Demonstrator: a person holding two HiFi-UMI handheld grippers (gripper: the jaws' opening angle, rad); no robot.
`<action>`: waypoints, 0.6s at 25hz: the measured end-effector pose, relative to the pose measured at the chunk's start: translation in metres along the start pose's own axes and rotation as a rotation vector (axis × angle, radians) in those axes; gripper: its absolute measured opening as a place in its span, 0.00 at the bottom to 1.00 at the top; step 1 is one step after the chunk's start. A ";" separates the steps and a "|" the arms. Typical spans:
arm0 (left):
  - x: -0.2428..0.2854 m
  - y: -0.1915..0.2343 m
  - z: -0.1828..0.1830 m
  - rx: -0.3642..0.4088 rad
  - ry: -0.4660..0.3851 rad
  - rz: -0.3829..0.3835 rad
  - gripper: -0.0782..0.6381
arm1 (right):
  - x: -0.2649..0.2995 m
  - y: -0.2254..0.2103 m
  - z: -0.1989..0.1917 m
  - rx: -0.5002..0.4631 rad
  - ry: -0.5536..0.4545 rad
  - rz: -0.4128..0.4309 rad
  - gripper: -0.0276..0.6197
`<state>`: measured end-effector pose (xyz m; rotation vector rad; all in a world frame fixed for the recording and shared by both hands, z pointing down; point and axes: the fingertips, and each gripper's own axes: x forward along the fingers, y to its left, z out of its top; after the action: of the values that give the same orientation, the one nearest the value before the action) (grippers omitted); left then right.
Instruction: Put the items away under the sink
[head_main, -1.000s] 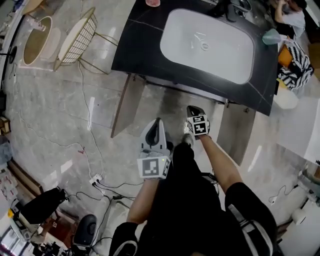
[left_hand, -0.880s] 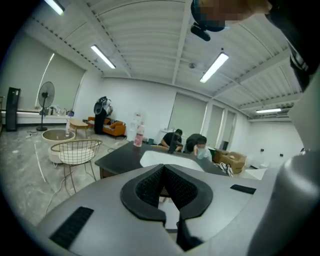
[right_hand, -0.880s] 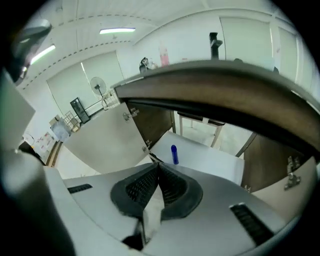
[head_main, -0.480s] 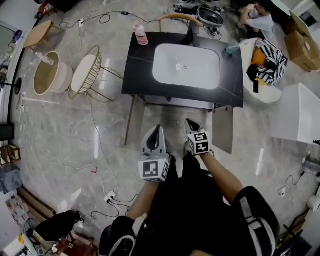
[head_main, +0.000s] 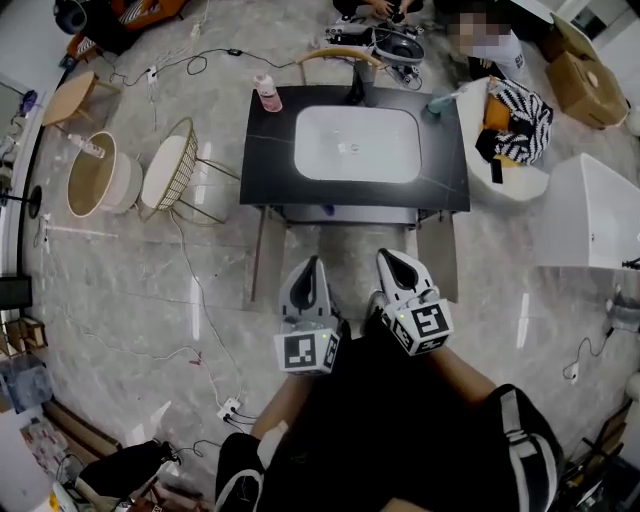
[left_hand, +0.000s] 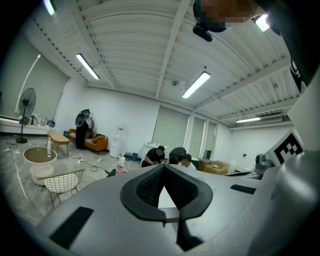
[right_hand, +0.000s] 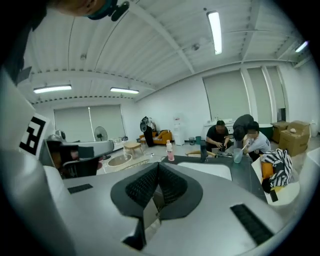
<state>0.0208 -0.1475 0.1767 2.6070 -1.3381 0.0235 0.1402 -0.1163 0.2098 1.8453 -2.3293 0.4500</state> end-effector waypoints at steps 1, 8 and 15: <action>0.000 -0.002 0.004 0.004 -0.010 0.006 0.13 | -0.006 0.001 0.007 -0.001 -0.016 0.010 0.06; -0.003 -0.015 0.003 0.004 -0.021 0.013 0.13 | -0.027 0.009 0.023 -0.024 -0.072 0.062 0.06; -0.001 -0.020 0.004 0.025 -0.040 0.000 0.13 | -0.033 0.005 0.031 -0.053 -0.106 0.074 0.06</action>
<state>0.0364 -0.1363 0.1687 2.6415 -1.3596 -0.0127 0.1462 -0.0942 0.1702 1.8064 -2.4591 0.3018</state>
